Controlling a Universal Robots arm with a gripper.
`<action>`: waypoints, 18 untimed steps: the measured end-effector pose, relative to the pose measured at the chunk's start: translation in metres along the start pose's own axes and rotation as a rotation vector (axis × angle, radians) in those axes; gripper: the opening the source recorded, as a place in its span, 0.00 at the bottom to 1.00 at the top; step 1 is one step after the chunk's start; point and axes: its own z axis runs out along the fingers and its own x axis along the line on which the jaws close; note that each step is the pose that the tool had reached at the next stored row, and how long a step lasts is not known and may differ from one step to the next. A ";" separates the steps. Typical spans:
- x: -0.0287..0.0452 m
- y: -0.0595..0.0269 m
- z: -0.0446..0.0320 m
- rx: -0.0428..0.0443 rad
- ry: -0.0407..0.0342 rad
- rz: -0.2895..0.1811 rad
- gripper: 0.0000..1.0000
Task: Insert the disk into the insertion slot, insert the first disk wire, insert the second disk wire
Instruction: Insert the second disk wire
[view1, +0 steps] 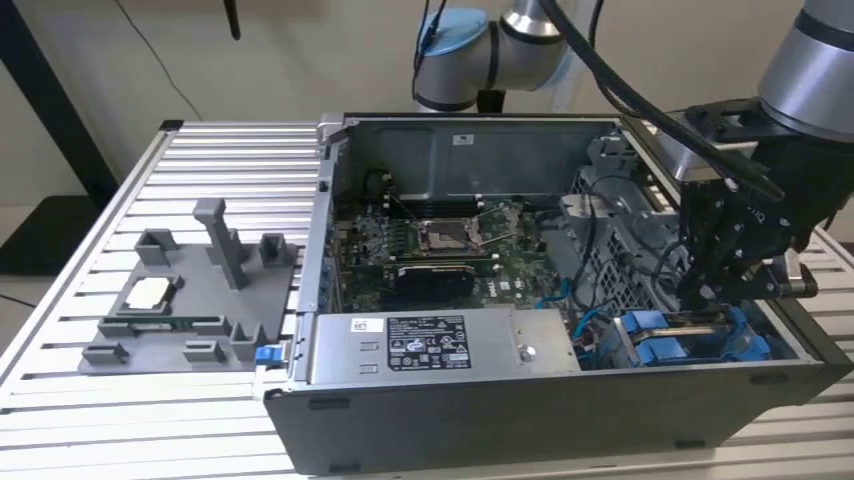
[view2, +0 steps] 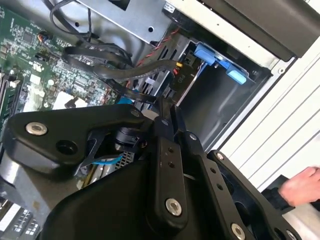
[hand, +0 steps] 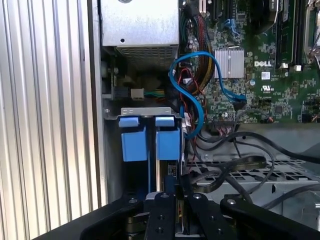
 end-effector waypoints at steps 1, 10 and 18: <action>0.0000 0.0000 0.0003 0.0043 -0.0003 -0.001 0.16; 0.0000 0.0002 0.0045 0.0163 -0.0025 -0.006 0.16; 0.0000 0.0003 0.0072 0.0183 -0.0093 -0.006 0.16</action>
